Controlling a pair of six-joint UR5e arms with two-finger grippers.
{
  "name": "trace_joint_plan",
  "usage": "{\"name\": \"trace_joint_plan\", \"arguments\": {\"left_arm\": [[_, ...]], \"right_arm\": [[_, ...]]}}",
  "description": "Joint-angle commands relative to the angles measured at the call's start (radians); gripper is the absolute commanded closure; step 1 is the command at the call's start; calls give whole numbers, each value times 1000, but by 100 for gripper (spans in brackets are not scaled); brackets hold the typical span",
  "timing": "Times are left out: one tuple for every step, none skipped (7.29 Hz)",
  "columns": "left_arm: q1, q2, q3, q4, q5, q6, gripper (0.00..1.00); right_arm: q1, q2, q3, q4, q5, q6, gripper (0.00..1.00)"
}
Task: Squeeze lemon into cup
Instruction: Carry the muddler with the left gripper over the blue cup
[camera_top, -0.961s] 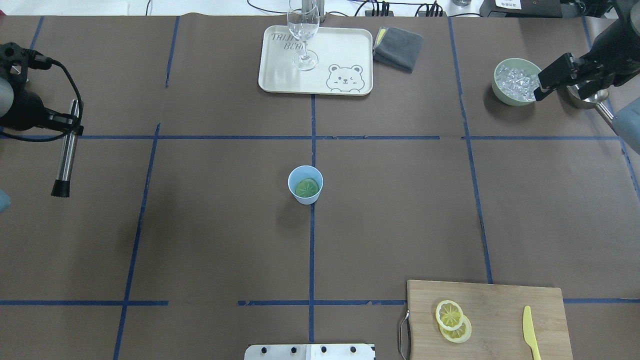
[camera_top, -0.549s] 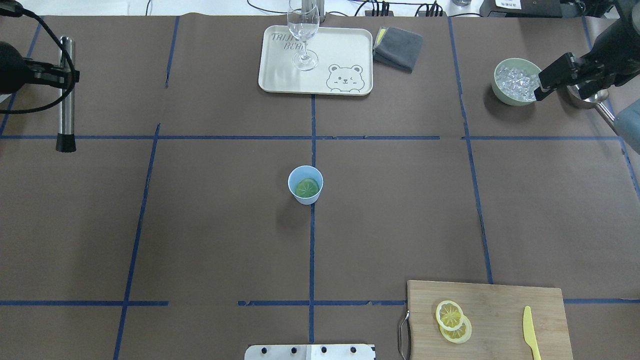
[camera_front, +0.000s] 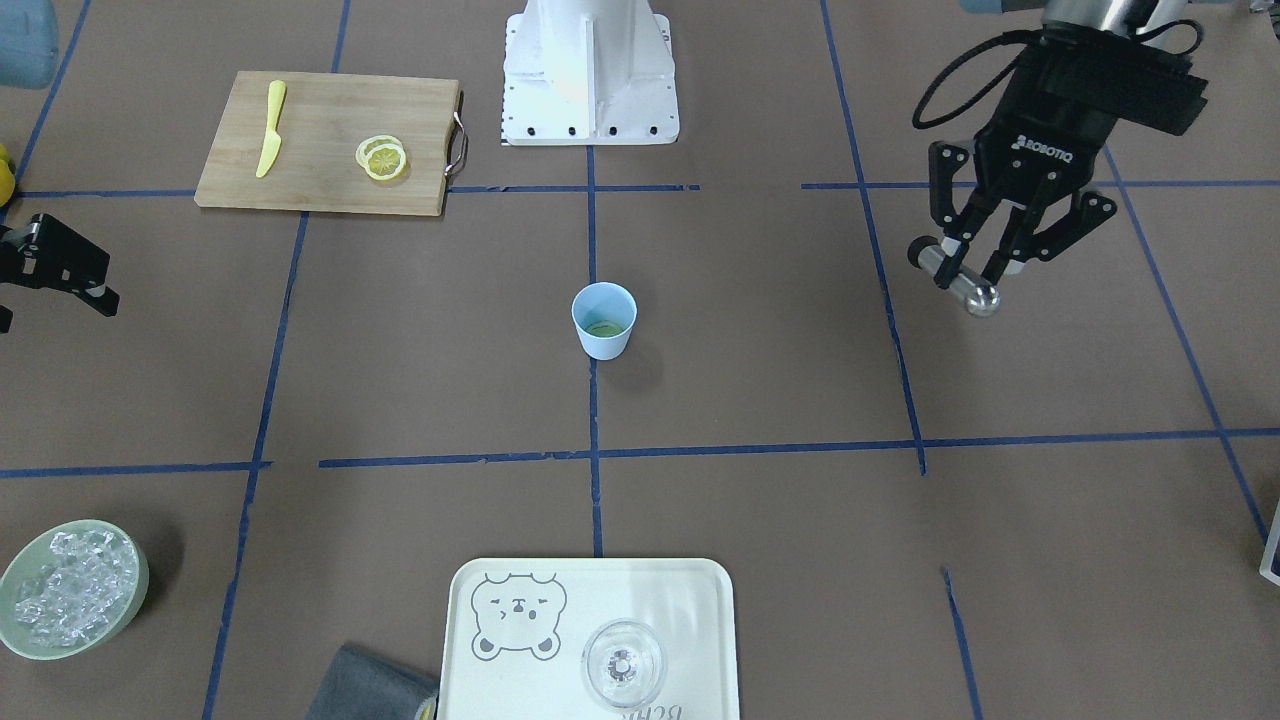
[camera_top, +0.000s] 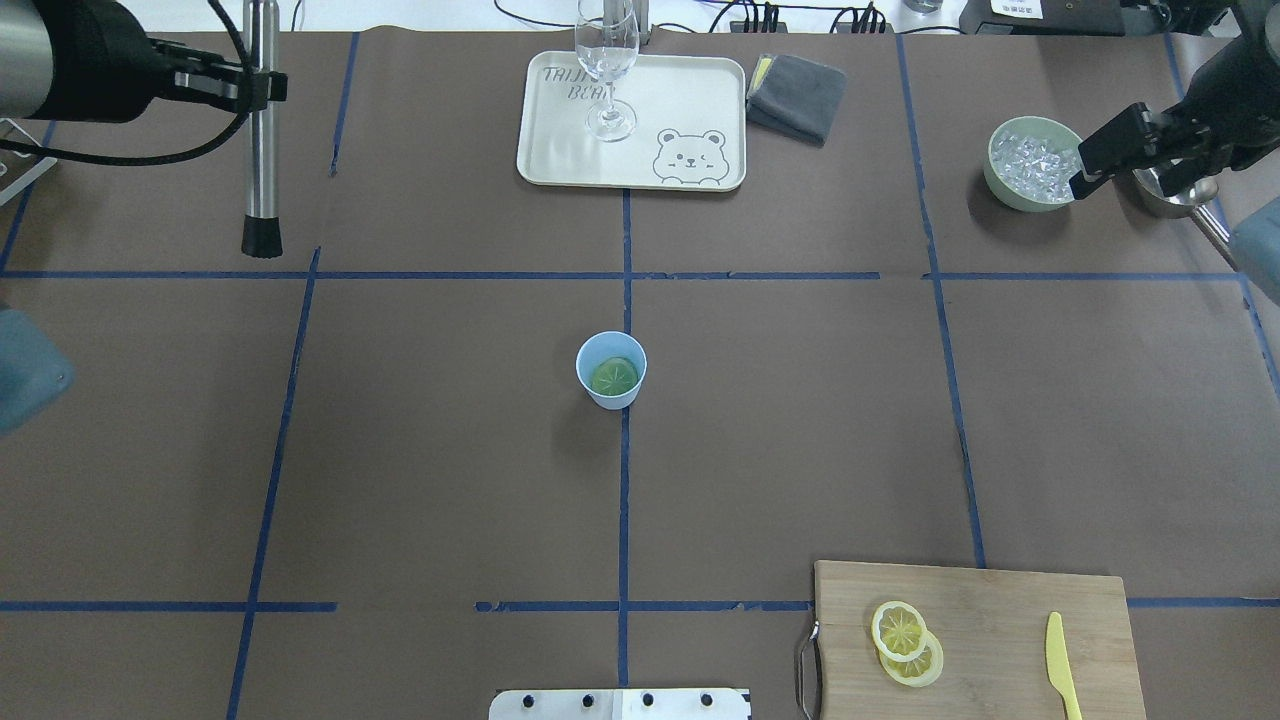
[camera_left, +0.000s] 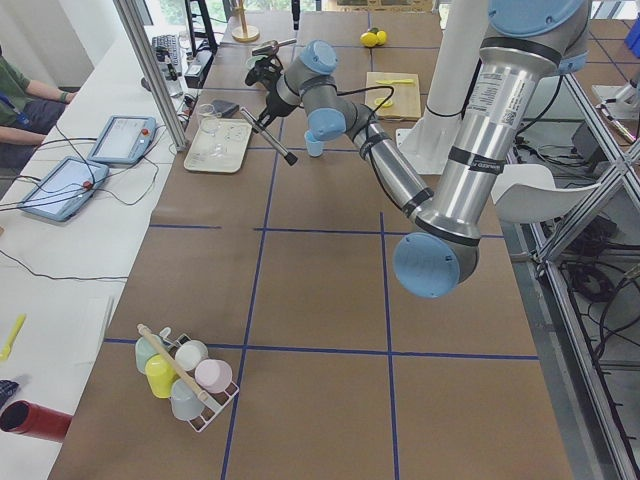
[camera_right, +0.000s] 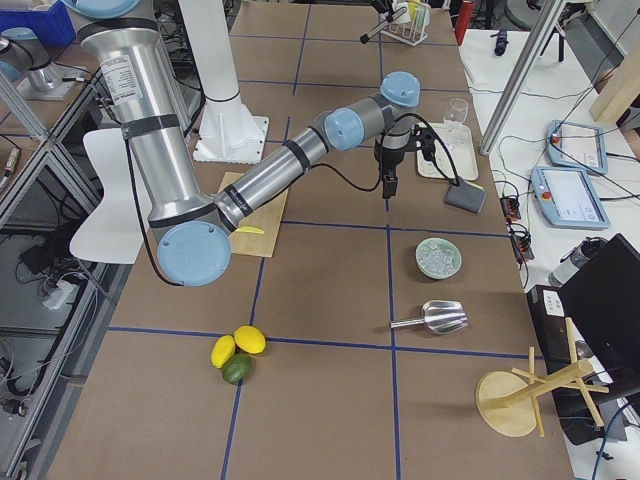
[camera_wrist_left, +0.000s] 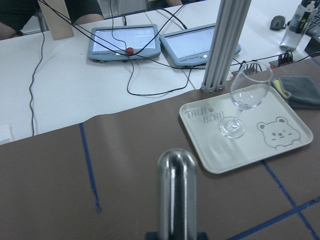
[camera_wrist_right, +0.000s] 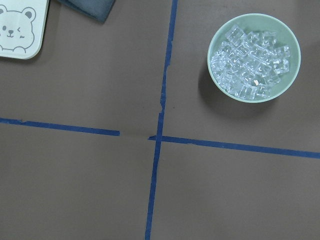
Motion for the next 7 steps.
{"name": "trace_joint_plan", "arguments": {"left_arm": [[13, -42, -1, -174, 38, -21, 100], [28, -39, -1, -248, 80, -42, 100], [59, -39, 0, -313, 130, -61, 100], [105, -39, 5, -375, 211, -70, 100], [185, -39, 8, -411, 341, -107, 100], [282, -38, 12, -481, 513, -130, 100], [380, -38, 14, -490, 645, -131, 100]], "right_arm": [[27, -14, -4, 5, -7, -8, 0], [36, -29, -25, 5, -7, -12, 0], [41, -29, -42, 6, -7, -14, 0], [63, -31, -62, 6, -7, -17, 0], [82, -35, -79, 34, -5, -59, 0], [94, -35, -78, 70, -4, -80, 0], [97, -69, -69, 69, -8, -80, 0]]}}
